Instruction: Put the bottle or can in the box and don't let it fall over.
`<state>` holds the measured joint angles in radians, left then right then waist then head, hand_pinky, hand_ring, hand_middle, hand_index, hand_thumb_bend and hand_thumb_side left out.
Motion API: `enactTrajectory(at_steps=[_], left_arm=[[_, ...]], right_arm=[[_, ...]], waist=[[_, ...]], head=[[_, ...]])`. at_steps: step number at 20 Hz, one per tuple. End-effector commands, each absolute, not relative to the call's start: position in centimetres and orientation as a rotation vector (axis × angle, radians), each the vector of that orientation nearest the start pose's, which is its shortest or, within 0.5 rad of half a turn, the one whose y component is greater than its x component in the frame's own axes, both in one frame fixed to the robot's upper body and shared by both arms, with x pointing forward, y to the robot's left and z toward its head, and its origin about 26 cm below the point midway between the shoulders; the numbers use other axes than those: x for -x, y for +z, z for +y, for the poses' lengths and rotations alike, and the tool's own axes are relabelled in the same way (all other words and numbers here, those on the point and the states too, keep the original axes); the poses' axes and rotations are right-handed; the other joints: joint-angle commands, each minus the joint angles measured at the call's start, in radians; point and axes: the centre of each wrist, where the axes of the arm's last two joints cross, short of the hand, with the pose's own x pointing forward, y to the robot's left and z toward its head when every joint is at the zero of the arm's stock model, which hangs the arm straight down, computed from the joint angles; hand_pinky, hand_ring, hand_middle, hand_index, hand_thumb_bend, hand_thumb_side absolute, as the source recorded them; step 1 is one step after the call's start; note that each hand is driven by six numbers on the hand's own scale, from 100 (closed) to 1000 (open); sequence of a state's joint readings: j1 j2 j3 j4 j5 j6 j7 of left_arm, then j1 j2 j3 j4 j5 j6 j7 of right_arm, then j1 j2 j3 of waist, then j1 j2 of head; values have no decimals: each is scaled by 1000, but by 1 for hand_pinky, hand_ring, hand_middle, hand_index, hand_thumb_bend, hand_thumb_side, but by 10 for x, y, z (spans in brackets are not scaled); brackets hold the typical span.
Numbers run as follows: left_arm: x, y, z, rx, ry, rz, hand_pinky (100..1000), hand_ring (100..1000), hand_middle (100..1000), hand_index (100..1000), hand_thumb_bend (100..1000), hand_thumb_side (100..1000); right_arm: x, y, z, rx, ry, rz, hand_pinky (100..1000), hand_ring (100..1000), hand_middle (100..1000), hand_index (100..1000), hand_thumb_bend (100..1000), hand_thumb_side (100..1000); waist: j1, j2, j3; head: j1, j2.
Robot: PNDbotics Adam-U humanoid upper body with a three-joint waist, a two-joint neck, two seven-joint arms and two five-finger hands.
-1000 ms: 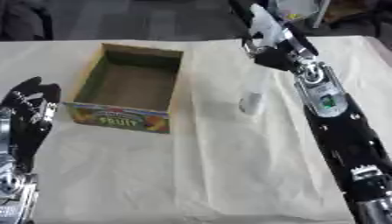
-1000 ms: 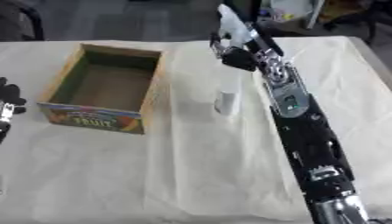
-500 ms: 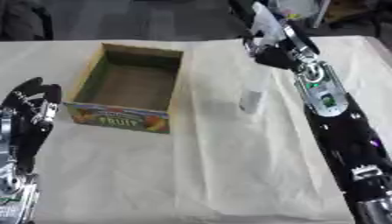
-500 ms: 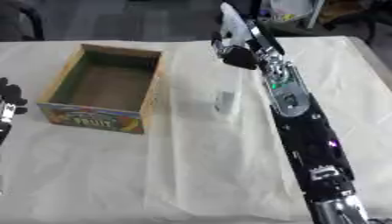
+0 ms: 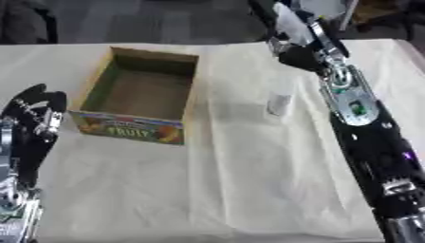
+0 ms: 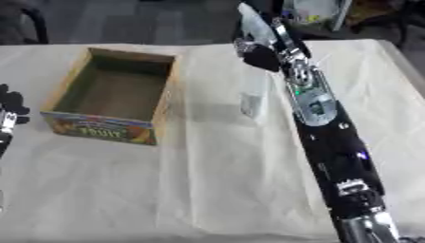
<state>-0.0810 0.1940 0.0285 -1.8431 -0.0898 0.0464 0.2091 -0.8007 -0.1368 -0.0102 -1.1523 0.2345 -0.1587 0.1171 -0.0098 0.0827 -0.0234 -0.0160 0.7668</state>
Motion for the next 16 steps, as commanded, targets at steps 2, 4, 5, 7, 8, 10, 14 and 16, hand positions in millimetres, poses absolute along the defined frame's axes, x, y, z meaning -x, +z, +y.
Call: enactTrajectory(at_steps=[2,4,5,7,8,10,14,16], left_arm=[[-289,101,275,-376,-37,-1920,650,627,679,815,553,608],[-289,101,275,-376,-37,-1920,650,627,679,815,553,607],[-289,101,275,-377,-37,-1920,650,627,679,815,554,607],[-289,101,275,-377,-37,-1920,650,627,679,815,556,607],[-289,101,275,-376,-37,-1921,650,627,679,815,554,607],[-289,101,275,-375,-37,-1921,650,626,679,815,554,607],[-290,102,274,-371,-37,-1924,650,626,679,815,554,607],[-290,102,274,-369,-38,-1927,650,626,679,815,555,607]], right_arm=[[-452,183,-192,131,566,-2097,782,869,440,491,100,204],[-452,184,-192,128,562,-2101,780,867,426,485,100,223],[-452,186,-191,126,562,-2103,779,866,420,482,100,203],[-452,189,-190,122,564,-2110,778,862,408,477,100,220],[-452,190,-189,119,566,-2113,778,862,407,477,100,207],[-453,194,-187,113,574,-2119,776,858,396,473,100,213],[-455,207,-180,87,594,-2144,772,852,378,464,100,234],[-457,216,-176,73,607,-2160,769,850,373,460,100,241]], waist=[[0,-15,1],[0,-15,2],[0,-15,2],[0,-15,3],[0,-15,3],[0,-15,5],[2,-13,12],[2,-12,18]], head=[[-2,-6],[-2,-5],[-2,-5],[-3,-5],[-3,-6],[-4,-7],[-8,-11],[-15,-15]])
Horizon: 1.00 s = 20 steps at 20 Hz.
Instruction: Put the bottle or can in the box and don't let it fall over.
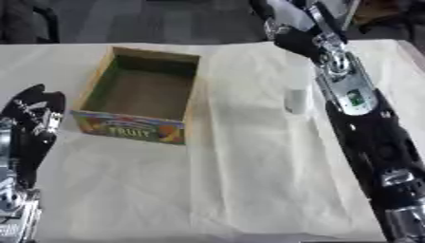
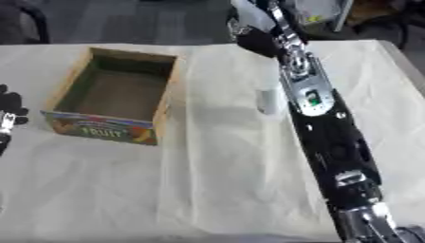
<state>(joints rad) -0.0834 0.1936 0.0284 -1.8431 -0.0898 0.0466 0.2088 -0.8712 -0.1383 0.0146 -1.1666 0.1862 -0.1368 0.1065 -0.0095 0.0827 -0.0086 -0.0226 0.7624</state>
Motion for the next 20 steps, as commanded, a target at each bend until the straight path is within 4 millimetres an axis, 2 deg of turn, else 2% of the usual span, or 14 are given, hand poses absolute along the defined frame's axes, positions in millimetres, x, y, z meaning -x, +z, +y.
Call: enactTrajectory(at_steps=[1,6,12,20], left_arm=[[-290,103,273,-367,-39,-1929,650,626,678,815,555,606],[-293,107,268,-344,-46,-1947,650,626,678,815,554,607],[-298,115,259,-298,-70,-1981,650,625,678,815,557,606],[-305,126,244,-215,-123,-2020,651,624,677,815,562,605]], right_arm=[[-457,220,-173,64,612,-2166,766,850,367,456,100,256],[-462,239,-160,2,613,-2185,761,847,359,450,100,278],[-463,261,-138,-75,602,-2206,761,845,355,447,100,299],[-464,270,-105,-146,585,-2197,766,848,352,446,100,337]], waist=[[2,-10,6],[6,1,39],[13,22,110],[18,51,213]], head=[[-14,-14],[-60,-43],[-139,-90],[-224,-121]])
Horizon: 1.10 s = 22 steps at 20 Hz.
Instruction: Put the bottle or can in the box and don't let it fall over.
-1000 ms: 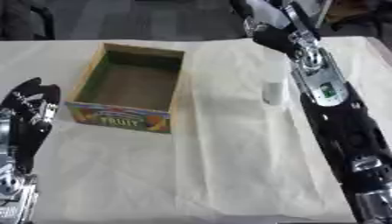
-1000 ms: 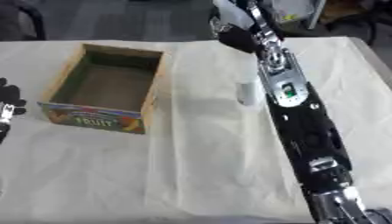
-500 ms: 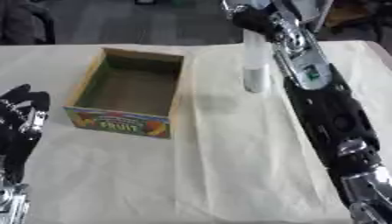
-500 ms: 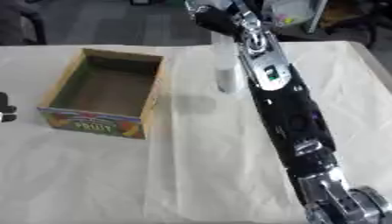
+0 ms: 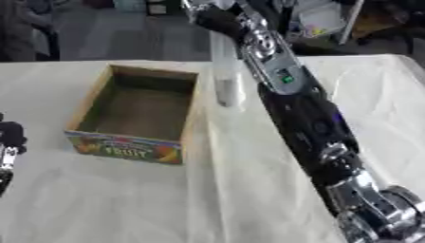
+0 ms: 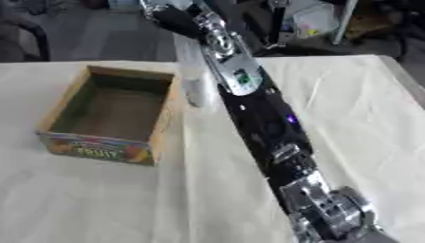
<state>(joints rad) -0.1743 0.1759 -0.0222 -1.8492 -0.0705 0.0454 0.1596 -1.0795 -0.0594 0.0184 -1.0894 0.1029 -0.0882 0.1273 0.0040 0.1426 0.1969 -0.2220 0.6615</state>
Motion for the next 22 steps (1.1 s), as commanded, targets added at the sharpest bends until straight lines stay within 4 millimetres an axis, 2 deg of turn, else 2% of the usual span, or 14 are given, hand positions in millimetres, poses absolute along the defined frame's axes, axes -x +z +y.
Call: enactTrajectory(at_steps=[1,6,7,11,15,18,22], left_arm=[[-306,128,242,-203,-131,-2025,651,624,677,815,562,605],[-308,132,235,-160,-164,-2039,651,623,676,816,563,605],[-308,132,234,-155,-168,-2040,651,623,676,816,563,605],[-309,133,233,-146,-176,-2041,651,623,676,815,564,605],[-309,135,230,-130,-191,-2047,652,623,676,815,565,604],[-311,139,224,-100,-208,-2061,652,622,675,815,566,604],[-313,144,216,-56,-228,-2080,652,622,675,815,565,604]], right_arm=[[-464,271,-103,-147,577,-2198,767,849,352,446,100,342],[-464,277,-96,-161,554,-2209,768,846,352,446,100,364],[-465,280,-96,-153,552,-2216,767,843,352,445,100,338],[-463,300,-95,-137,539,-2270,765,832,348,441,100,326],[-461,313,-93,-158,509,-2307,765,827,345,438,100,338],[-462,309,-92,-176,489,-2301,766,831,346,440,100,349],[-461,295,-88,-198,466,-2276,774,837,347,442,100,371]], waist=[[5,-6,20],[3,6,66],[2,5,72],[-1,4,84],[-5,6,104],[-8,15,139],[-8,31,178]], head=[[-35,-24],[-75,-33],[-80,-32],[-90,-34],[-109,-43],[-139,-55],[-185,-73]])
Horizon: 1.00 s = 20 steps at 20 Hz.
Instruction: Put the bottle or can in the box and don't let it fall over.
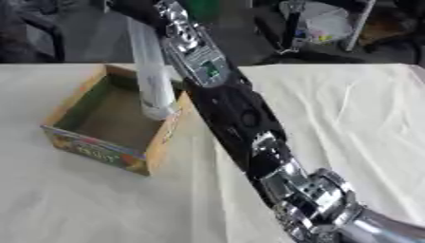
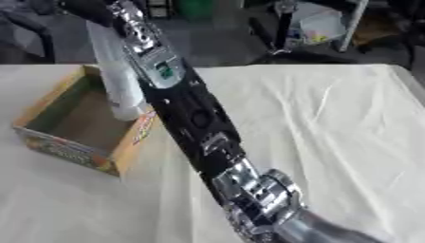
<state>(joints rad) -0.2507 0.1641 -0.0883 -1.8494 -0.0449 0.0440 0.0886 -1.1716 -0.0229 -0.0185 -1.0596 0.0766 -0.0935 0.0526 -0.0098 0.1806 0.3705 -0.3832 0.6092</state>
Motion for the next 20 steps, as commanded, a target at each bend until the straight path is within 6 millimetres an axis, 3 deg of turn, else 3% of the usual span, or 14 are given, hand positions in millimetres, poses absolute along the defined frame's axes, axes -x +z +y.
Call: enactTrajectory(at_steps=[1,5,7,8,9,10,11,12,14,16,17,18,20], left_arm=[[-313,145,215,-50,-231,-2083,652,622,675,815,565,604],[-314,147,214,-41,-233,-2088,652,622,675,815,565,604],[-314,147,214,-42,-234,-2088,652,622,674,815,565,604],[-314,147,214,-43,-234,-2088,652,621,674,815,565,604],[-314,146,214,-45,-235,-2086,652,621,674,815,566,604],[-314,146,214,-47,-235,-2085,652,621,674,815,566,604],[-314,145,215,-49,-235,-2082,652,621,674,814,566,604],[-314,145,215,-50,-236,-2079,653,621,674,815,567,604],[-314,143,215,-54,-237,-2074,653,621,674,815,567,604],[-314,142,216,-60,-234,-2071,653,621,674,815,567,603],[-314,142,217,-62,-232,-2070,653,620,673,815,563,603],[-314,141,217,-64,-230,-2069,653,620,673,815,567,603],[-314,140,218,-70,-225,-2066,652,620,673,815,567,602]], right_arm=[[-461,290,-86,-210,460,-2270,775,838,347,442,100,374],[-459,270,-83,-271,424,-2262,808,868,388,466,100,400],[-459,261,-83,-313,414,-2281,841,922,514,597,100,414],[-459,258,-83,-324,432,-2301,868,986,681,734,100,432],[-459,255,-83,-331,457,-2318,876,1000,736,773,100,452],[-459,252,-84,-336,483,-2336,898,1000,845,886,100,491],[-460,249,-84,-339,509,-2352,903,1000,866,912,100,510],[-460,246,-85,-345,542,-2368,928,1000,942,995,100,549],[-460,245,-87,-340,628,-2398,951,1000,1000,1000,100,561],[-461,244,-89,-312,747,-2418,965,1000,1000,1000,100,565],[-462,244,-90,-288,817,-2421,973,1000,1000,1000,100,505],[-464,245,-92,-259,884,-2422,977,1000,1000,1000,100,550],[-467,244,-97,-191,995,-2408,978,1000,1000,1000,100,544]], waist=[[6,-4,9],[3,2,12],[1,2,9],[-1,1,7],[-2,0,4],[-3,-1,1],[-3,-2,-3],[-4,-3,-8],[-4,-4,-15],[-4,-6,-21],[-4,-6,-23],[-4,-6,-25],[-4,-8,-29]], head=[[-29,-24],[-44,-34],[-45,-38],[-44,-38],[-43,-37],[-41,-37],[-39,-36],[-37,-35],[-33,-34],[-29,-34],[-28,-34],[-27,-34],[-24,-34]])
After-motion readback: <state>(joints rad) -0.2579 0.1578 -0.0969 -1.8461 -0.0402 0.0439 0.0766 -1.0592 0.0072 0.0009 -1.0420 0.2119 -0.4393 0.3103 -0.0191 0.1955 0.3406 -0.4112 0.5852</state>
